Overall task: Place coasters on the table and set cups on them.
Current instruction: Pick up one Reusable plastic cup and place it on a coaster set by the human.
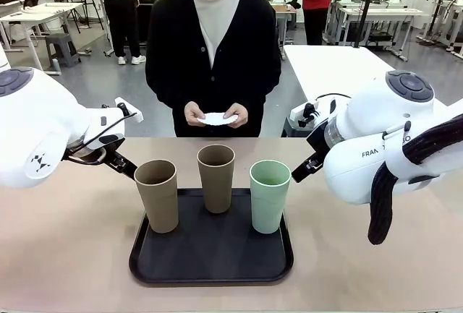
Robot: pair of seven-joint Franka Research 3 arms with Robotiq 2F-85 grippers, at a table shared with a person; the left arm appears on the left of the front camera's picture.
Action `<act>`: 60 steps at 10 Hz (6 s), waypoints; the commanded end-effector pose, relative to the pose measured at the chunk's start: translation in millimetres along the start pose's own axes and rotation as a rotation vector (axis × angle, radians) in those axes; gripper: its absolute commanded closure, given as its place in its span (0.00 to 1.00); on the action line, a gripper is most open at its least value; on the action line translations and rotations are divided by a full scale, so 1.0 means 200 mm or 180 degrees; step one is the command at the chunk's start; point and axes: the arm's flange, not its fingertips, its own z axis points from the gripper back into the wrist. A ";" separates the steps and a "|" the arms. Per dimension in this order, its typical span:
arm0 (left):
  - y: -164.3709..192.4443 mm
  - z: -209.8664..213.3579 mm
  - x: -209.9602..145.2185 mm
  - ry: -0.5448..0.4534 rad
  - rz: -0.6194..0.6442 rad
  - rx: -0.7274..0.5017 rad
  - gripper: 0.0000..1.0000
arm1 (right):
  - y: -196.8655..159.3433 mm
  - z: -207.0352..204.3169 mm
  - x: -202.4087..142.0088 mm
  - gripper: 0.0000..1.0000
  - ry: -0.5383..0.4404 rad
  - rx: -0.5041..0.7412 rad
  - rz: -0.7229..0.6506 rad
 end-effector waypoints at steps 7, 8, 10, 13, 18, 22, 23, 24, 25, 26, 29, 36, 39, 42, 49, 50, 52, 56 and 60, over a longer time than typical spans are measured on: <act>-0.08 0.87 -0.13 0.0701 0.0019 -0.0608 0.00 | 0.13 0.76 -0.25 0.00 0.0976 -0.0154 -0.0159; -0.14 0.94 -0.24 0.0789 0.0031 -0.0533 0.00 | 0.21 0.85 -0.35 0.00 0.1132 -0.0345 -0.0137; -0.21 1.01 -0.34 0.0826 0.0161 -0.0122 0.00 | 0.30 0.87 -0.43 0.00 0.1052 -0.0566 -0.0198; -0.13 1.06 -0.13 0.0819 0.0011 -0.0434 0.00 | 0.11 0.86 -0.12 0.00 0.1105 -0.0324 -0.0206; 0.23 1.21 -0.14 0.0213 0.1427 -0.2241 0.00 | -0.38 1.10 -0.23 0.00 -0.0380 0.3035 -0.1267; 0.70 1.23 -0.51 0.0069 0.2491 -0.2591 0.00 | -0.91 1.18 -0.74 0.00 -0.1041 0.3487 -0.2433; 0.80 1.24 -0.59 0.0133 0.2606 -0.2566 0.00 | -1.01 1.15 -0.84 0.00 -0.0958 0.3528 -0.2641; 0.87 1.19 -0.66 0.0159 0.2746 -0.2534 0.00 | -1.10 1.13 -0.90 0.00 -0.0889 0.3526 -0.2776; 0.94 1.19 -0.73 0.0156 0.2919 -0.2524 0.00 | -1.13 1.12 -0.96 0.00 -0.0831 0.3537 -0.2882; 1.01 1.22 -0.80 0.0096 0.3064 -0.2551 0.00 | -1.16 1.10 -1.00 0.00 -0.0775 0.3568 -0.2976; 1.10 1.24 -0.96 -0.0178 0.3280 -0.2687 0.00 | -1.24 1.07 -1.11 0.00 -0.0690 0.3602 -0.3135; 0.99 1.31 -0.92 -0.0361 0.3234 -0.2675 0.00 | -1.24 1.08 -1.16 0.00 -0.0523 0.3647 -0.3222; 0.99 1.31 -0.92 -0.0361 0.3234 -0.2675 0.00 | -1.24 1.08 -1.16 0.00 -0.0523 0.3647 -0.3222; 0.99 1.31 -0.92 -0.0361 0.3234 -0.2675 0.00 | -1.24 1.08 -1.16 0.00 -0.0523 0.3647 -0.3222; 0.99 1.31 -0.92 -0.0361 0.3234 -0.2675 0.00 | -1.24 1.08 -1.16 0.00 -0.0523 0.3647 -0.3222; 0.99 1.31 -0.92 -0.0361 0.3234 -0.2675 0.00 | -1.24 1.08 -1.16 0.00 -0.0523 0.3647 -0.3222; 0.99 1.31 -0.92 -0.0361 0.3234 -0.2675 0.00 | -1.24 1.08 -1.16 0.00 -0.0523 0.3647 -0.3222; 0.99 1.31 -0.92 -0.0361 0.3234 -0.2675 0.00 | -1.24 1.08 -1.16 0.00 -0.0523 0.3647 -0.3222; 0.99 1.31 -0.92 -0.0361 0.3234 -0.2675 0.00 | -1.24 1.09 -1.16 0.00 -0.0507 0.3627 -0.3229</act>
